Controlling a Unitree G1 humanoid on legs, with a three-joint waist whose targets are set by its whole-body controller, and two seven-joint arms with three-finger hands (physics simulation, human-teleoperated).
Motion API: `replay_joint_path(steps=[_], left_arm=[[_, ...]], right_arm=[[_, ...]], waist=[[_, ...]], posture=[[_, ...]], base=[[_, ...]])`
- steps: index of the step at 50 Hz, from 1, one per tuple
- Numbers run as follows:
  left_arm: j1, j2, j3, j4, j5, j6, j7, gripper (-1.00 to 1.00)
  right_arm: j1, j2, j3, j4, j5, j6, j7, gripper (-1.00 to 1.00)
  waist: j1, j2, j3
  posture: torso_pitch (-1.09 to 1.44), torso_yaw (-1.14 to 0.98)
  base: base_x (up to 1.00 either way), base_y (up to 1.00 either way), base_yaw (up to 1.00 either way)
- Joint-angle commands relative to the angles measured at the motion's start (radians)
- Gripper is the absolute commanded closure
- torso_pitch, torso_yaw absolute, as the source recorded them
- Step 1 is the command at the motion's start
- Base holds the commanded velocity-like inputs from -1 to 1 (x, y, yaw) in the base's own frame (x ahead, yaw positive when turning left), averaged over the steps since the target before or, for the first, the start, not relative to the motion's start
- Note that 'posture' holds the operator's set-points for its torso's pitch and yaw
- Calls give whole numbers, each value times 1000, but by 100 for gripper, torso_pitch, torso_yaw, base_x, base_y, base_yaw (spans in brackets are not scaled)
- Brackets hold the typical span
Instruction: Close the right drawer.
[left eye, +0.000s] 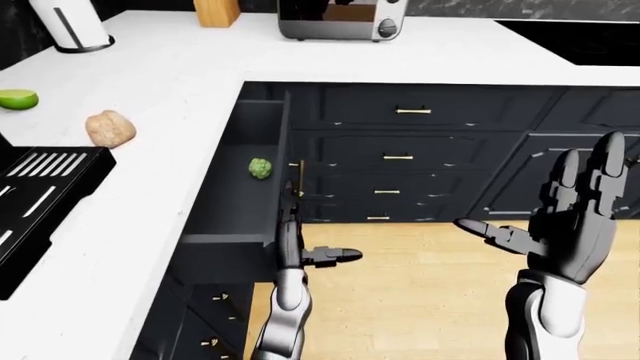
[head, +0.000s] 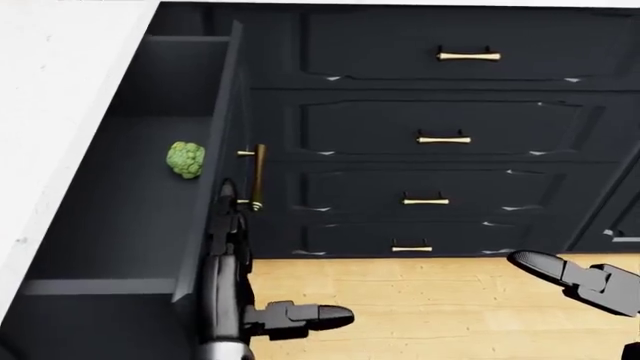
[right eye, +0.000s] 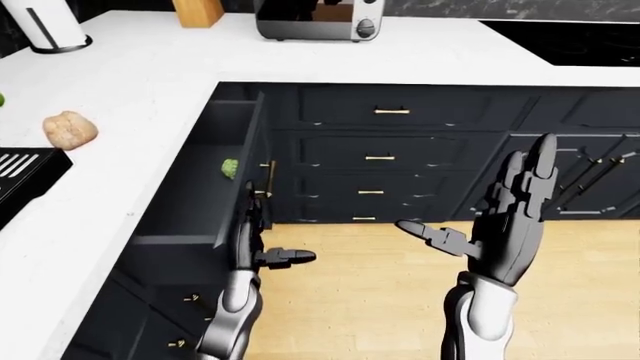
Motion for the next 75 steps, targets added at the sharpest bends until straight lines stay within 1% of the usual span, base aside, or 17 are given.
replay_joint_path(steps=[1,10,12,23,31,37,38,43,51,55,58,69,75], left_arm=[[-22,-3,7,-30,-7,-23,15,-100],[-32,1,20,-9,-23,-31,35,-100],[-35,2,26,-9,-21,-33,52,-100],[-48,12,47,0,-47,-48,86,-100],[-76,23,72,46,-56,-49,141,-100],[-81,27,78,51,-67,-47,150,-100],[-107,35,111,70,-85,-33,188,-100],[-114,44,108,82,-88,-28,214,-100],[-128,51,116,101,-103,-26,222,-100],[-137,54,117,114,-81,-10,260,-100],[-147,56,125,128,-84,-4,273,-100],[-179,74,149,132,-134,9,269,-100],[-177,78,147,127,-139,6,269,-100]], right_arm=[[-16,-10,-6,-41,-1,-25,1,-100],[-15,-10,-7,-43,-1,-25,2,-100],[-17,-11,-6,-43,-3,-23,1,-100],[-18,-11,-4,-39,-2,-22,1,-100],[-17,-10,-4,-35,-1,-26,3,-100],[-15,-10,-5,-32,-2,-32,2,-100],[-14,-10,-5,-34,-3,-29,2,-100],[-16,-9,-3,-32,-5,-29,1,-100],[-16,-10,-4,-31,-4,-30,1,-100],[-17,-11,-4,-33,-3,-27,2,-100],[-17,-11,-4,-32,-3,-28,2,-100],[-16,-11,-6,-36,0,-24,6,-100],[-17,-11,-4,-35,-1,-25,6,-100]], waist=[[2,-6,-17],[0,-5,-18],[0,-5,-18],[-2,-4,-17],[-4,-3,-14],[-7,-1,-15],[-7,0,-15],[-10,1,-14],[-13,4,-16],[-13,5,-18],[-13,5,-18],[-11,6,-20],[-11,6,-20]], posture=[[0,0],[0,0],[0,0],[0,0],[0,0],[0,0],[0,0],[0,0],[0,0],[0,0],[0,0],[0,0],[0,0]], base=[[0,0,0],[0,0,0],[0,0,0],[0,0,0],[0,0,0],[0,0,0],[0,0,0],[0,0,0],[0,0,0],[0,0,0],[0,0,0],[0,0,0],[0,0,0]])
